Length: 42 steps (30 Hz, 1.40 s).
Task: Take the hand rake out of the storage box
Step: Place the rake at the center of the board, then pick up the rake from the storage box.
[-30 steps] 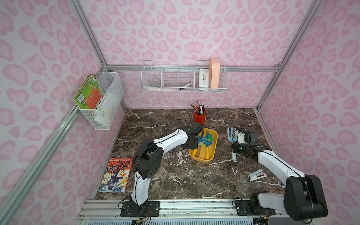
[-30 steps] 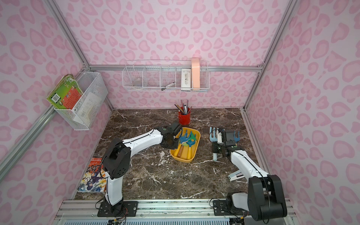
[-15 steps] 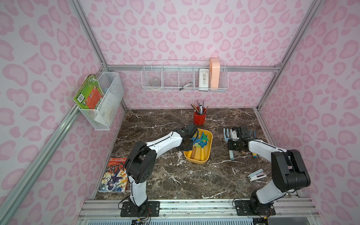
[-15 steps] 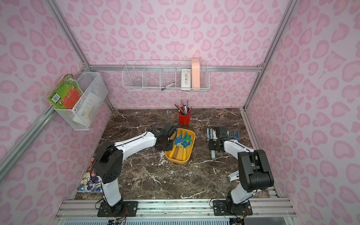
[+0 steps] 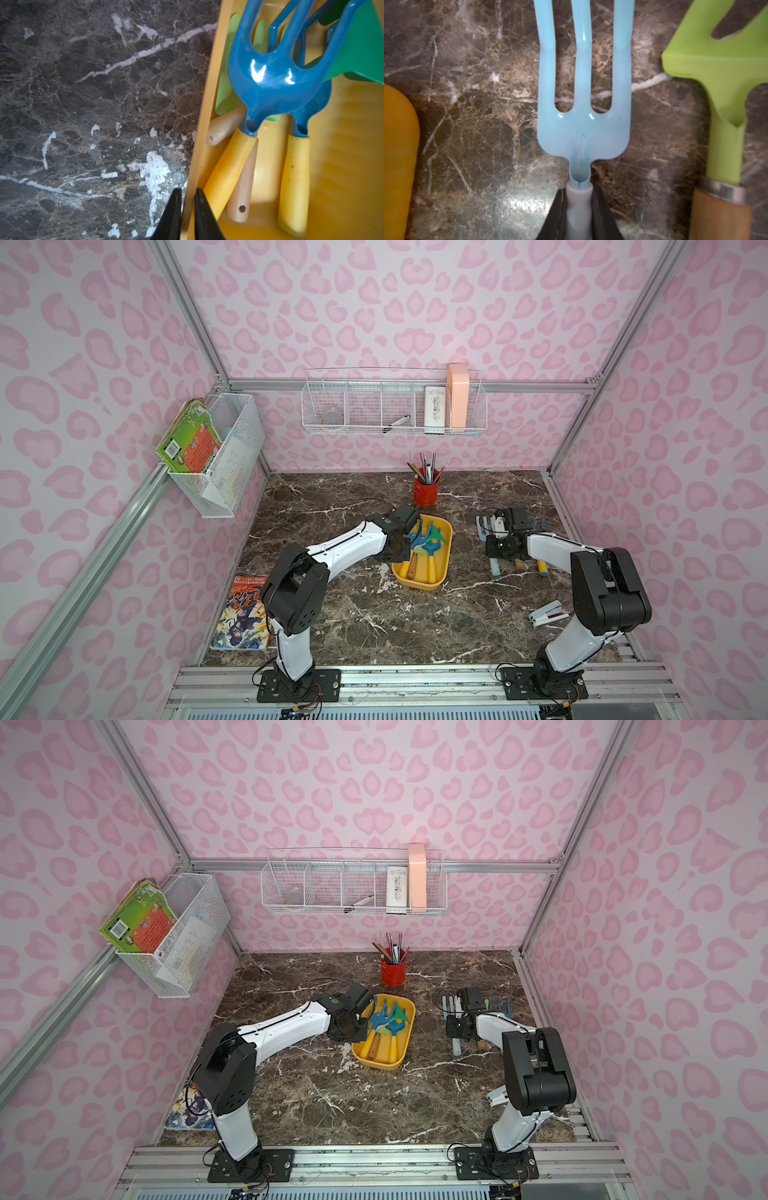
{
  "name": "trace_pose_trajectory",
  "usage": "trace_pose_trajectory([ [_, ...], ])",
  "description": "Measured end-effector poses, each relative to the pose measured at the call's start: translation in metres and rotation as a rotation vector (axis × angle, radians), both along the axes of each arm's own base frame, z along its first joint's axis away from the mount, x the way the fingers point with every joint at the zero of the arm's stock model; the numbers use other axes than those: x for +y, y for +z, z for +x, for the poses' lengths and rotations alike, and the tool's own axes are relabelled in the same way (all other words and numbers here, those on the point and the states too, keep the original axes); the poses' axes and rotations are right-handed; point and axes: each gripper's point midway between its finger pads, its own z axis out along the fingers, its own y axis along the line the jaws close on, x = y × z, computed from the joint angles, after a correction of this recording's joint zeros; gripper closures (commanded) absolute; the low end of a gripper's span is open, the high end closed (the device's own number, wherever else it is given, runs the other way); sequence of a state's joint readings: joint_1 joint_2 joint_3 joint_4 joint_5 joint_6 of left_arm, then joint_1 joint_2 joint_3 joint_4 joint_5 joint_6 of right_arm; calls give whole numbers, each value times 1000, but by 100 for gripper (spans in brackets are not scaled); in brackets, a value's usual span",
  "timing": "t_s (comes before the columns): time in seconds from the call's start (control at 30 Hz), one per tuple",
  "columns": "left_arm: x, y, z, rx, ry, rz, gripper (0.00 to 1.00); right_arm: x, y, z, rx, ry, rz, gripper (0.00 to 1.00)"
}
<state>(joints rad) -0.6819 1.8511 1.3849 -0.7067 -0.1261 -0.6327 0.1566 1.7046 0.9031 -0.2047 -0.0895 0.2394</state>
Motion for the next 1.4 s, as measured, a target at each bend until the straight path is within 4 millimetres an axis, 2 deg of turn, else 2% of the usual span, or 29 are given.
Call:
trace_pose_trajectory([
  [0.17, -1, 2, 1, -4, 0, -3, 81, 1, -1, 1, 0, 6, -2, 67],
  [0.3, -1, 5, 1, -9, -1, -7, 78, -2, 7, -1, -4, 2, -10, 62],
  [0.47, -9, 23, 4, -47, -31, -11, 74, -1, 45, 3, -97, 3, 9, 57],
  [0.53, -19, 33, 1, -66, -69, -6, 74, 0, 63, 3, -143, 2, 20, 56],
  [0.63, -39, 44, -1, -101, -125, -2, 74, 2, 80, 3, -188, 5, 37, 56],
  [0.77, -52, 29, -4, -72, -154, 22, 73, 5, 83, -3, -193, 9, 59, 56],
  [1.1, -51, -5, 6, -21, -166, 91, 69, 14, 68, -22, -152, 26, 82, 55],
  [1.4, -47, -25, 10, 9, -182, 124, 66, 17, 66, -24, -149, 24, 95, 55],
])
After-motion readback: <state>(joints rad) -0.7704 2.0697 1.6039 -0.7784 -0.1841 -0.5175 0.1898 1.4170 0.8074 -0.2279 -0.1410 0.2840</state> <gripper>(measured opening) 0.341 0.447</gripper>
